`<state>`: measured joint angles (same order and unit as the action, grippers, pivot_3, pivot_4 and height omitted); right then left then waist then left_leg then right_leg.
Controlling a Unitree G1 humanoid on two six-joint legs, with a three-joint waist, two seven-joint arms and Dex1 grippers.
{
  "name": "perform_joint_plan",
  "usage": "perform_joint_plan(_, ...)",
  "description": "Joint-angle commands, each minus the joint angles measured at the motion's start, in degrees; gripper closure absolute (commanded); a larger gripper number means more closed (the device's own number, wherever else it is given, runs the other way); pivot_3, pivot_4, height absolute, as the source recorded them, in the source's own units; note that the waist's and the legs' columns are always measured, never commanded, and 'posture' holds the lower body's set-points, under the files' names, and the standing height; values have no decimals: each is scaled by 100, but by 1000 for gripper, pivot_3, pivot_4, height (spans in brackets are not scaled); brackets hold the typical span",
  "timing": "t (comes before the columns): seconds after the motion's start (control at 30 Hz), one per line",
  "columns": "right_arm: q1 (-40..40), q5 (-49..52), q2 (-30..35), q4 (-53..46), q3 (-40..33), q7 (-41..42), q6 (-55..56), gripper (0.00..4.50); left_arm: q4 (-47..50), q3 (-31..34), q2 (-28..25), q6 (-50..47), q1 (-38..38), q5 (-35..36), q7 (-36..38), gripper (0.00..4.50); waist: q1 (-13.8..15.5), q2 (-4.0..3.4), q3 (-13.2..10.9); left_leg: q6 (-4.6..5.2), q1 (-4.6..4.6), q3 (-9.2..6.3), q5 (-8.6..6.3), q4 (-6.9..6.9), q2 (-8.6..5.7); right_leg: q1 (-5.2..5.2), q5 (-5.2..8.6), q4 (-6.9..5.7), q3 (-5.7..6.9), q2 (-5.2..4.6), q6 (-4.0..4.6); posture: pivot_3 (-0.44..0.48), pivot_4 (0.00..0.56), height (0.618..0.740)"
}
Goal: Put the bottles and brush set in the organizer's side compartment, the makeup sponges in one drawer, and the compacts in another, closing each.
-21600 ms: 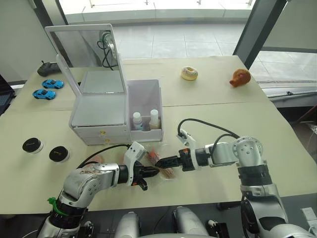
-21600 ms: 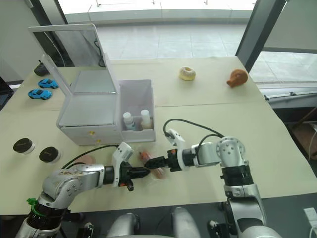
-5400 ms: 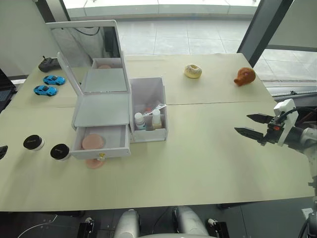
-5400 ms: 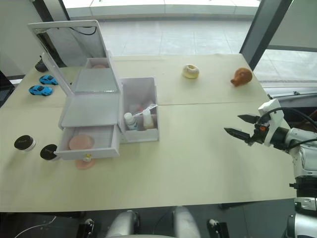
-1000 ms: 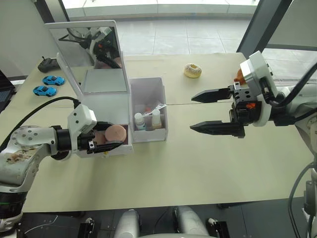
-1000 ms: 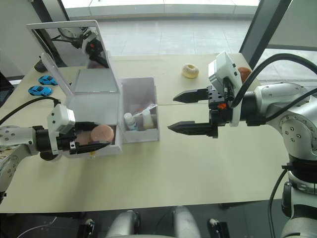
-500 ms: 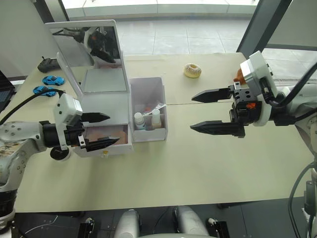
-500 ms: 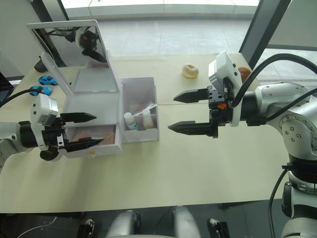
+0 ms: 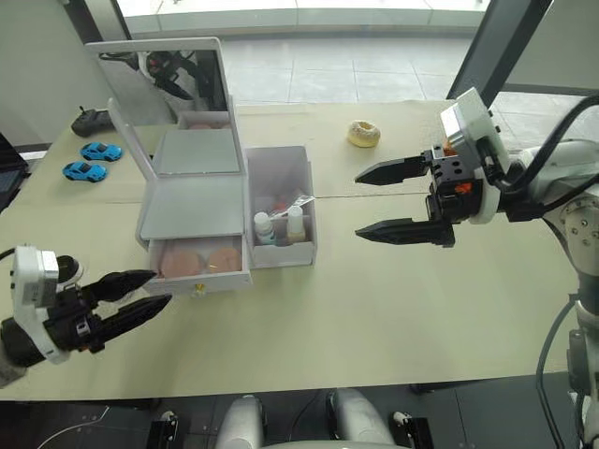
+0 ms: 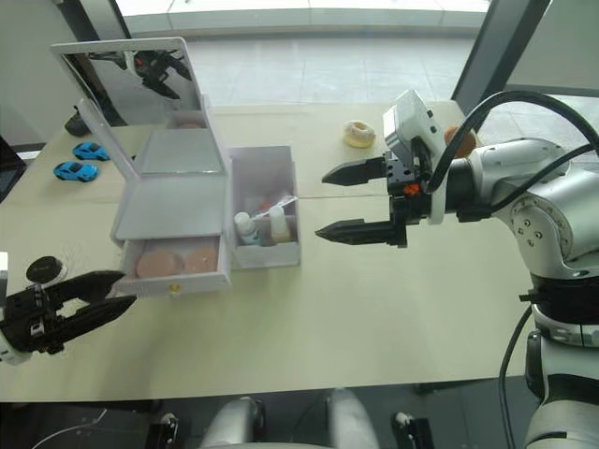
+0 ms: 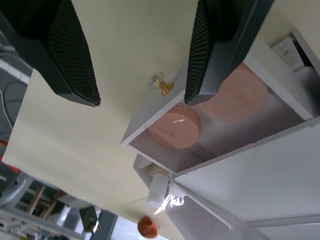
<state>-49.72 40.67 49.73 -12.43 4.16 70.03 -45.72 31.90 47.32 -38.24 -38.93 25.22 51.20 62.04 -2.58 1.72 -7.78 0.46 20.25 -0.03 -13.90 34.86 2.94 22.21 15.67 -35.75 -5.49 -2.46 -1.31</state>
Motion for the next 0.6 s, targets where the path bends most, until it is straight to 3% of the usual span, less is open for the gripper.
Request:
perform_joint_plan(0.03, -305, -187, -155, 224, 74, 295, 406, 0, 355, 93, 456, 458, 459, -210, -337, 2780, 19, 5, 0, 0, 3, -2, 0, 1, -2, -1, 0, 0, 3, 1, 0, 0, 150, 740)
perform_joint_plan(0.2, -507, -478, -172, 421, 287, 573, 531, 0, 414, -712, 1510, 1611, 574, -1229, -1083, 4450, 46, 9, 4, 0, 5, -1, 0, 5, -9, -6, -2, 11, 3, -4, 6, 0, 150, 740)
perform_joint_plan(0.37, -517, -588, -183, 490, 284, 631, 504, 0, 232, -1662, 1989, 2212, 440, -1888, -1523, 4479, 16, 16, 9, 0, 7, 2, 0, 7, -9, -10, -6, 12, -2, -1, 7, 0, 150, 740)
perform_joint_plan(0.6, -448, -509, -38, 314, 118, 569, 305, 0, -403, -2113, 1898, 2542, -365, -2184, -1971, 4479, 11, 10, 7, 0, 6, -1, 0, 6, -8, -8, -24, 6, 0, 8, -27, 0, 150, 740)
